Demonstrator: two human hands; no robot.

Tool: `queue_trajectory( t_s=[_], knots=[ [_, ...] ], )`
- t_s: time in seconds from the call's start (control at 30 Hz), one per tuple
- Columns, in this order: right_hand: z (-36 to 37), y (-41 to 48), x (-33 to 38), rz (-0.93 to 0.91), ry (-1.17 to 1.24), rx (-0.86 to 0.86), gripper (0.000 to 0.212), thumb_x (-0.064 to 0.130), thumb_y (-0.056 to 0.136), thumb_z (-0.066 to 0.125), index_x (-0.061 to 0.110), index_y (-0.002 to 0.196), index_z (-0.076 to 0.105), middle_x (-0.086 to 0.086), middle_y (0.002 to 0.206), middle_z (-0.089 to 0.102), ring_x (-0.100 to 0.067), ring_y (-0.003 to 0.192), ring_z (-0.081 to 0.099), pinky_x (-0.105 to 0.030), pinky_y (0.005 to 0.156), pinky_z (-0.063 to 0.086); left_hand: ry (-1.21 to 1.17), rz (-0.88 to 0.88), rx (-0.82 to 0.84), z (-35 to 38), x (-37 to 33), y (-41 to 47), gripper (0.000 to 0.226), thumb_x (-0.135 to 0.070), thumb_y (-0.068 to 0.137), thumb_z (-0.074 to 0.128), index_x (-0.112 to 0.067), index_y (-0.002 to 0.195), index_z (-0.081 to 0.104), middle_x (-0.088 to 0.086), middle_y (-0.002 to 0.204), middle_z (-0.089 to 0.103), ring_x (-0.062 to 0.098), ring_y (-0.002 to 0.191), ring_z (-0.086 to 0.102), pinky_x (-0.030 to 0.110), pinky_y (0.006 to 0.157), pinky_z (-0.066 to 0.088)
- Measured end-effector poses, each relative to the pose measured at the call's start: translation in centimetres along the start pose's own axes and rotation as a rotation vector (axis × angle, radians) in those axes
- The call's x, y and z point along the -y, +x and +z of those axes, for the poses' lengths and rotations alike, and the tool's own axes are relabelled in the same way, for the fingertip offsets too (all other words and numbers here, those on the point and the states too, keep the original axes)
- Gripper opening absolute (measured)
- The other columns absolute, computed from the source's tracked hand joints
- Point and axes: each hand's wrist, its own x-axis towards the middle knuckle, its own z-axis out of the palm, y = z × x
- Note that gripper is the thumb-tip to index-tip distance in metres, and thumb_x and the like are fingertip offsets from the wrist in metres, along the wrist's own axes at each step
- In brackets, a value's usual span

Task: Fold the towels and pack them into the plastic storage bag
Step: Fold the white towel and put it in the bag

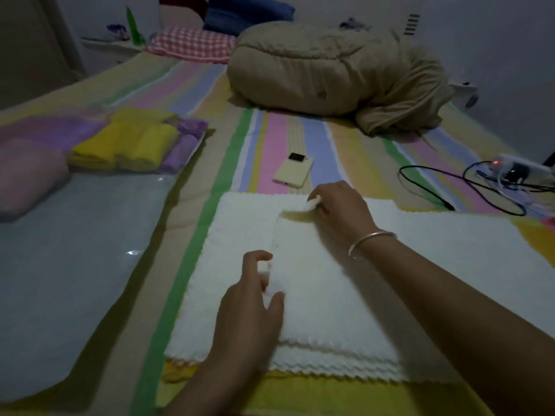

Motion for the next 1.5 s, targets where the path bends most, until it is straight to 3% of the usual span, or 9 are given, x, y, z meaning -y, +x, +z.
queue_trajectory(
  t_s=[0.23, 0.73, 0.87, 0.93, 1.0, 1.1, 1.2, 1.33, 1.5],
  knots=[
    [0.3, 6.7, 3.8, 0.107, 0.261, 0.102, 0.026, 0.026, 0.093, 0.055, 0.001, 0.098, 0.063, -0.018, 0.098, 0.065, -0.035, 0.094, 0.058, -0.038, 0.073, 0.042, 0.057, 0.131, -0.092, -2.2, 1.9, -0.5, 0.038, -0.016, 0.083, 0.051, -0.040, 0.107, 0.068, -0.022, 0.118, 0.063, -0.004, 0.110, 0.056, 0.017, 0.096, 0.043],
    [7.1, 8.6, 12.5, 0.094, 0.139, 0.173, 0.034, 0.039, 0.086, 0.063, 0.018, 0.113, 0.064, -0.006, 0.114, 0.065, -0.028, 0.106, 0.056, -0.038, 0.088, 0.046, 0.098, -0.044, -0.080, -7.2, 6.7, -2.3, 0.043, -0.019, 0.091, 0.054, -0.042, 0.128, 0.051, -0.021, 0.136, 0.047, 0.000, 0.121, 0.046, 0.023, 0.105, 0.037],
    [5.9, 6.3, 10.6, 0.090, 0.155, 0.096, 0.045, 0.041, 0.090, 0.057, 0.022, 0.130, 0.051, -0.005, 0.130, 0.055, -0.028, 0.121, 0.047, -0.038, 0.099, 0.036, 0.359, -0.081, -0.075, -7.4, 5.6, -2.1, 0.050, -0.028, 0.092, 0.052, -0.034, 0.139, 0.039, -0.012, 0.151, 0.028, 0.009, 0.126, 0.043, 0.026, 0.101, 0.039],
    [4.7, 4.4, 8.7, 0.076, 0.053, 0.113, 0.048, 0.043, 0.094, 0.049, 0.024, 0.138, 0.044, -0.005, 0.143, 0.045, -0.027, 0.133, 0.037, -0.039, 0.109, 0.026, 0.474, 0.033, -0.140, -6.8, 5.0, -1.7, 0.051, -0.019, 0.080, 0.065, -0.018, 0.130, 0.054, 0.007, 0.147, 0.040, 0.028, 0.120, 0.052, 0.038, 0.093, 0.048],
    [3.4, 2.1, 6.2, 0.113, -0.057, 0.248, 0.054, 0.047, 0.098, 0.035, 0.027, 0.148, 0.029, -0.005, 0.157, 0.021, -0.026, 0.145, 0.014, -0.045, 0.117, 0.008, 0.465, 0.196, -0.246, -5.4, 4.5, -1.4, 0.043, -0.016, 0.075, 0.061, -0.011, 0.117, 0.064, 0.015, 0.137, 0.051, 0.036, 0.116, 0.056, 0.046, 0.090, 0.049],
    [1.7, -1.3, 1.5, 0.257, -0.115, 0.410, 0.059, 0.054, 0.099, 0.021, 0.030, 0.152, 0.011, -0.003, 0.161, -0.004, -0.024, 0.147, -0.009, -0.048, 0.118, -0.006, 0.419, 0.321, -0.160, -2.3, 1.7, -0.5, 0.045, -0.030, 0.086, 0.038, -0.014, 0.121, 0.062, 0.012, 0.141, 0.049, 0.032, 0.127, 0.050, 0.048, 0.100, 0.045],
    [0.1, -3.8, -2.2, 0.446, -0.067, 0.319, 0.062, 0.054, 0.098, 0.024, 0.027, 0.152, 0.013, -0.008, 0.161, 0.004, -0.029, 0.147, 0.001, -0.047, 0.118, 0.004, 0.463, 0.383, -0.045, 1.4, -0.2, 0.3, 0.052, -0.037, 0.088, 0.030, -0.016, 0.125, 0.060, 0.011, 0.142, 0.049, 0.029, 0.130, 0.048, 0.051, 0.103, 0.041],
    [-2.1, -5.6, -4.5, 0.627, 0.162, 0.173, 0.059, 0.042, 0.092, 0.053, 0.023, 0.144, 0.034, -0.010, 0.134, 0.052, -0.032, 0.125, 0.044, -0.040, 0.101, 0.037, 0.465, 0.410, 0.089, 4.5, -1.7, -0.2, 0.055, -0.040, 0.088, 0.028, -0.018, 0.127, 0.059, 0.010, 0.139, 0.052, 0.028, 0.127, 0.051, 0.047, 0.107, 0.039],
    [-3.1, -5.8, -4.8, 0.811, 0.665, 0.137, 0.047, 0.030, 0.085, 0.065, 0.022, 0.125, 0.042, -0.002, 0.097, 0.061, -0.023, 0.083, 0.062, -0.033, 0.068, 0.050, 0.291, 0.455, 0.070, 5.2, -5.0, -1.4, 0.022, -0.026, 0.088, 0.051, -0.025, 0.107, 0.062, -0.006, 0.104, 0.063, 0.016, 0.086, 0.061, 0.030, 0.071, 0.049]
  ],
)
